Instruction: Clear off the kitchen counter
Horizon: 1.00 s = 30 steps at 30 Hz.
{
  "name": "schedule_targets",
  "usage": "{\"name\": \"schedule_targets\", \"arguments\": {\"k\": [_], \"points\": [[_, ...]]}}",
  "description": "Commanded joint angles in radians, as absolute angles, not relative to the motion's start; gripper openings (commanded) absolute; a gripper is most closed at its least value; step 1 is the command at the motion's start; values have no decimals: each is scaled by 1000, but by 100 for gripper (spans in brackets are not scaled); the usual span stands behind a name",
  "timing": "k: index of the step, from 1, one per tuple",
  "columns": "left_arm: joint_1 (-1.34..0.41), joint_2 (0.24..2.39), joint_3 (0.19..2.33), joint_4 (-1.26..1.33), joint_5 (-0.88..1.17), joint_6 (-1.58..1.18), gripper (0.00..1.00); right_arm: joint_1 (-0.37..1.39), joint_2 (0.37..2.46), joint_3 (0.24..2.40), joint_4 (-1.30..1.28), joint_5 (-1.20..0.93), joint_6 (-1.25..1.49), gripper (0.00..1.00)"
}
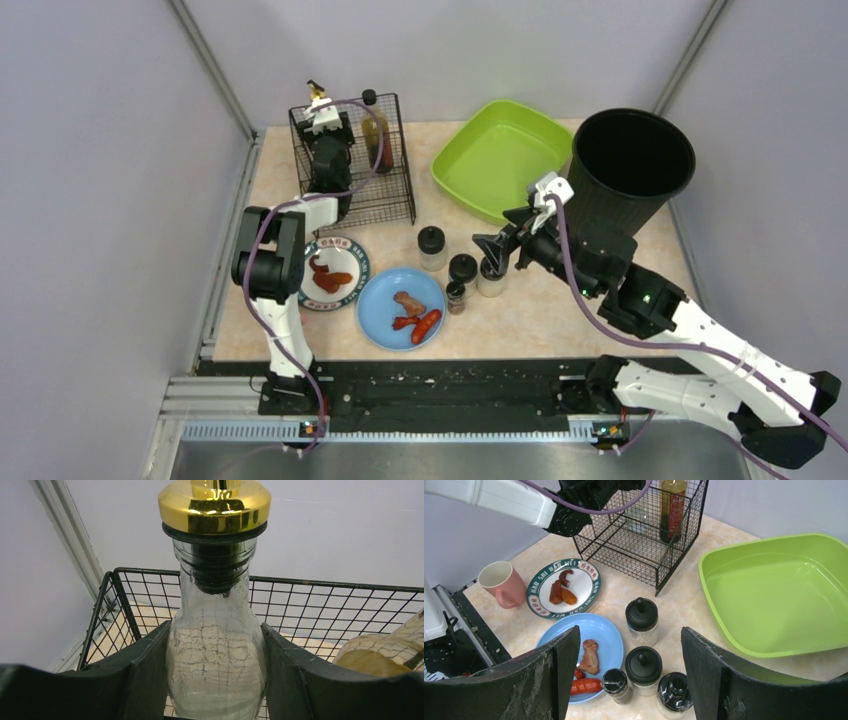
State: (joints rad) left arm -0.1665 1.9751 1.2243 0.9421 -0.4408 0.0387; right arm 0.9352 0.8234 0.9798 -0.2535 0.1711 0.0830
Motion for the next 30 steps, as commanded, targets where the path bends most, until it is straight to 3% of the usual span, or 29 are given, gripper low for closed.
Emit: {"name": "schedule_targets", "arguments": {"k": [1, 5, 11, 14, 30], "points": [[-155, 1964, 1222, 926, -450, 5, 25, 948, 792, 985, -240, 184, 104, 73], [-155, 1936, 1202, 905, -453, 4, 53, 947, 790, 998, -260, 185, 108, 74], [-155, 1878, 1184, 871, -444, 4, 70, 947, 780, 1025, -296, 168, 118, 75], [-155, 1847, 1182, 846, -412, 10, 98, 947, 768, 1028, -309, 168, 121, 75], [-156, 1647, 1158, 723, -372, 5, 99, 947, 738, 1084, -397, 214, 129, 76]]}}
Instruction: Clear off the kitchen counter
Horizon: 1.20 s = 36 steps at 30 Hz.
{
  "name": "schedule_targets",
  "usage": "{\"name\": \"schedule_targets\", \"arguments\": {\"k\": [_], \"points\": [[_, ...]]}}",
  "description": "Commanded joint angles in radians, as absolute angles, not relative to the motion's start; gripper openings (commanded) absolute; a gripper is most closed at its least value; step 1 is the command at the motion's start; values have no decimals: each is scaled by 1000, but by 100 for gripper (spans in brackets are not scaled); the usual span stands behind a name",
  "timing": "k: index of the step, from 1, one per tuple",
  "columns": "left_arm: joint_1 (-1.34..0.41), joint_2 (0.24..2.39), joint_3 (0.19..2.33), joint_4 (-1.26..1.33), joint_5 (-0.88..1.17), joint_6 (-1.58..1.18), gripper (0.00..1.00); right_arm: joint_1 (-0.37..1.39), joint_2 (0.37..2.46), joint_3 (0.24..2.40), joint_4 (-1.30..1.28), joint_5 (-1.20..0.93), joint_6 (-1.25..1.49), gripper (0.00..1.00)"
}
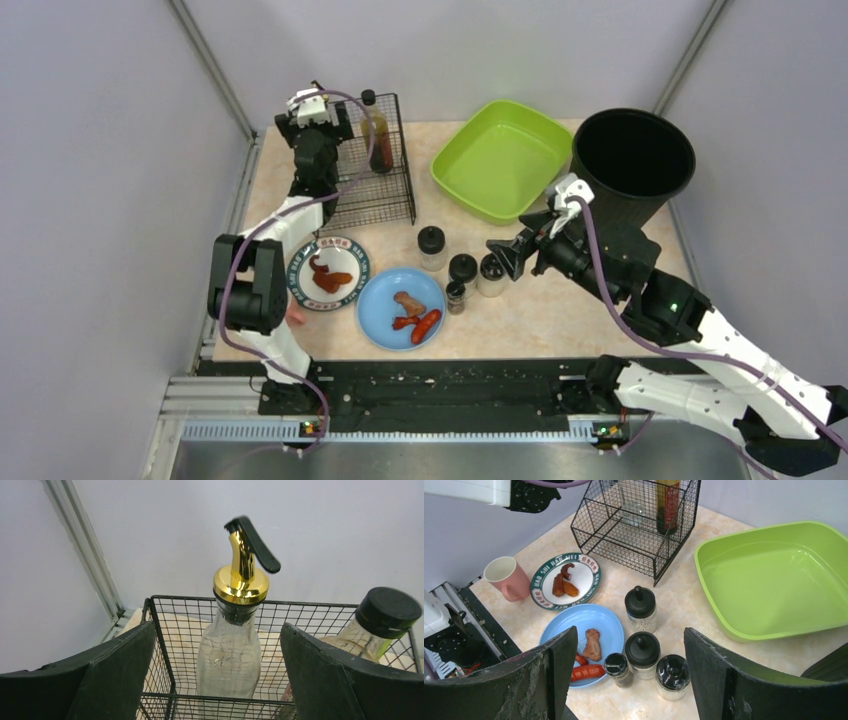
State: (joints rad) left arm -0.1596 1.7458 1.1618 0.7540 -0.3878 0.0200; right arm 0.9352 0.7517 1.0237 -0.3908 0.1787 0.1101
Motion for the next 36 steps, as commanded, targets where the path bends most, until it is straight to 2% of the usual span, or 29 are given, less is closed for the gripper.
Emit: {"name": "schedule_targets", "arguments": {"k": [1, 15, 25, 32, 36], "points": [[-156, 1630, 1157, 703, -365, 4, 99, 947, 744, 1094, -407, 226, 132, 77], [-161, 1326, 1063, 379, -190, -218, 99, 947, 882, 1252, -607, 271, 190, 78], [-181, 1107, 934, 212, -18, -375, 99, 947, 905, 1190, -623, 351, 201, 79], [-276, 1035, 912, 69, 35, -374, 99, 945, 965, 1143, -620, 391, 235, 79], [-395, 1026, 893, 16, -25, -352, 99, 943, 991, 1112, -588, 388, 255, 79]]}}
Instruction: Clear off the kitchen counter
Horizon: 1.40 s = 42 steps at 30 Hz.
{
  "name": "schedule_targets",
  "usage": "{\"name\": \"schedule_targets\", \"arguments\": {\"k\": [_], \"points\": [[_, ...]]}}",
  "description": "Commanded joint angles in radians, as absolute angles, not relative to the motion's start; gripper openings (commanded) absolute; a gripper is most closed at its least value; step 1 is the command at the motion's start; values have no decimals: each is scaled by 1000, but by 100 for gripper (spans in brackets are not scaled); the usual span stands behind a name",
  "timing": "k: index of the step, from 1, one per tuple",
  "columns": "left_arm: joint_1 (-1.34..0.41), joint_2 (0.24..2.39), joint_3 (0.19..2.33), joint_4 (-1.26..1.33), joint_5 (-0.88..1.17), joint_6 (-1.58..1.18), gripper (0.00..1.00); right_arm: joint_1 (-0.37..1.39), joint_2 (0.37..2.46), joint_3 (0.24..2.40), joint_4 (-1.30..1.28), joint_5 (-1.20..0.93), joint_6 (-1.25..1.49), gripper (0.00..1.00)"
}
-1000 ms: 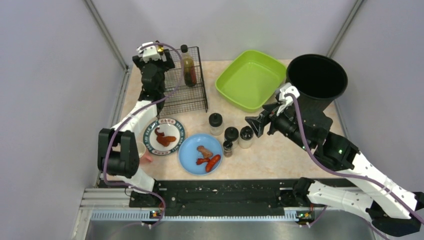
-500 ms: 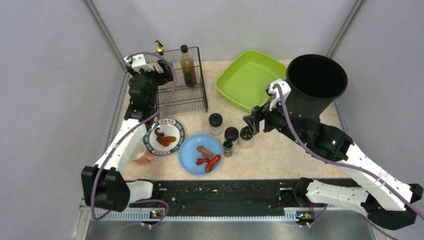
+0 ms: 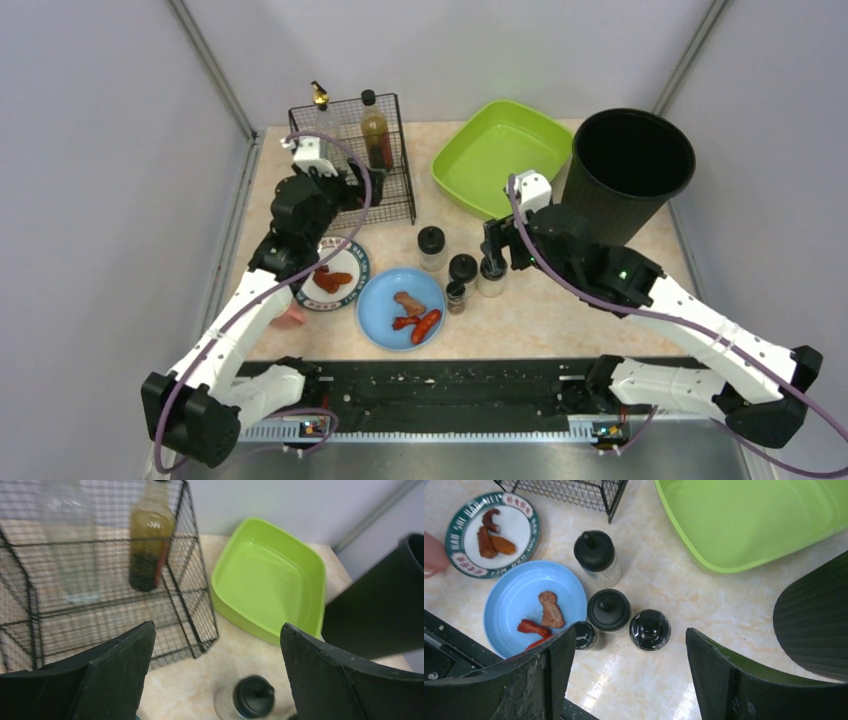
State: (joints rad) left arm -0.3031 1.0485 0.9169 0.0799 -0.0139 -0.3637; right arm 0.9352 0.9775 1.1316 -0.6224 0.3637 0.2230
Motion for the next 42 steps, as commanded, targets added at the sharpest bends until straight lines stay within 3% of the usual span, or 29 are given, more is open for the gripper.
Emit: {"name": "schedule_targets", "arguments": {"k": [1, 14, 28, 42], "points": [[-422, 1028, 886, 12, -36, -352, 99, 940, 994, 1103, -577, 382, 259, 79], [-588, 993, 806, -103, -42, -359, 99, 876, 1050, 996, -501, 317, 308, 79], [-602, 927, 714, -110, 62, -391, 99, 848, 1131, 923, -519, 364, 403, 79], [-601, 904, 674, -102, 10, -407, 99, 813, 1222, 873, -475, 363, 423, 78]]}}
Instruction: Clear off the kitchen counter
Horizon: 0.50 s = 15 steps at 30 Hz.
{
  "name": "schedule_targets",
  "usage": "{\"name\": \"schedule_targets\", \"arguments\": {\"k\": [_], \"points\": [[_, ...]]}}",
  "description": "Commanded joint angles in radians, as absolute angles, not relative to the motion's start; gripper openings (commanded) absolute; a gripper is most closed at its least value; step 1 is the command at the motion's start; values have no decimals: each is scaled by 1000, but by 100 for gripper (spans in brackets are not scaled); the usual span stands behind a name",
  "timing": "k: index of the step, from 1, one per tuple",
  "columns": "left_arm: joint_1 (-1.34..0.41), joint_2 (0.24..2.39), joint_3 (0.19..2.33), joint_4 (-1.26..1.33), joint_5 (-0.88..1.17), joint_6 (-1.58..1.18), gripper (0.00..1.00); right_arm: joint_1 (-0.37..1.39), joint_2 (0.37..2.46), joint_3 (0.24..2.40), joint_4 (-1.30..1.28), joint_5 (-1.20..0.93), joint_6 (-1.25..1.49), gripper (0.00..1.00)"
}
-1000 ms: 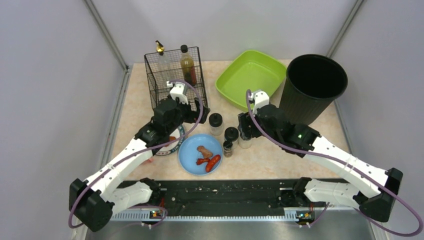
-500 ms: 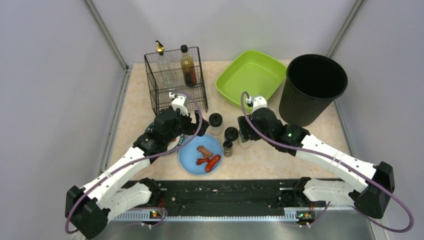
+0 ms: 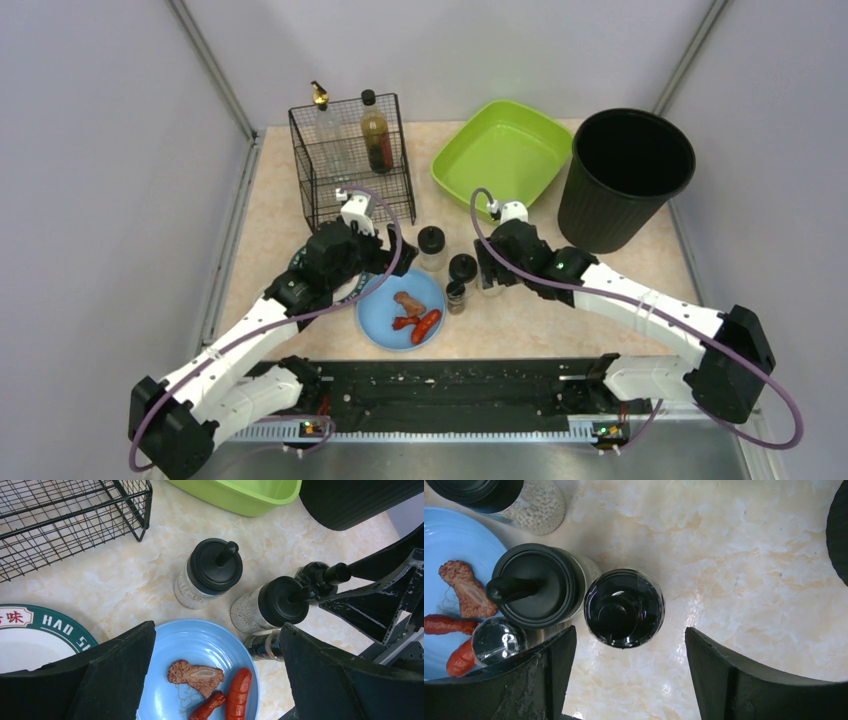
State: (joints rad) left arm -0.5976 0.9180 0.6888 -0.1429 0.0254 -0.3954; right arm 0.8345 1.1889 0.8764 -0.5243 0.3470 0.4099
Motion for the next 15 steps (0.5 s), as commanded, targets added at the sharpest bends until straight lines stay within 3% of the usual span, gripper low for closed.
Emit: {"name": "schedule_targets", "arguments": {"k": [1, 15], "points": [[-601, 905, 672, -103, -21, -409, 99, 810, 1233, 874, -467, 359, 420, 77], [-601, 888, 630, -78, -50, -435, 98, 764, 1344, 902, -403, 313, 381, 68]]}}
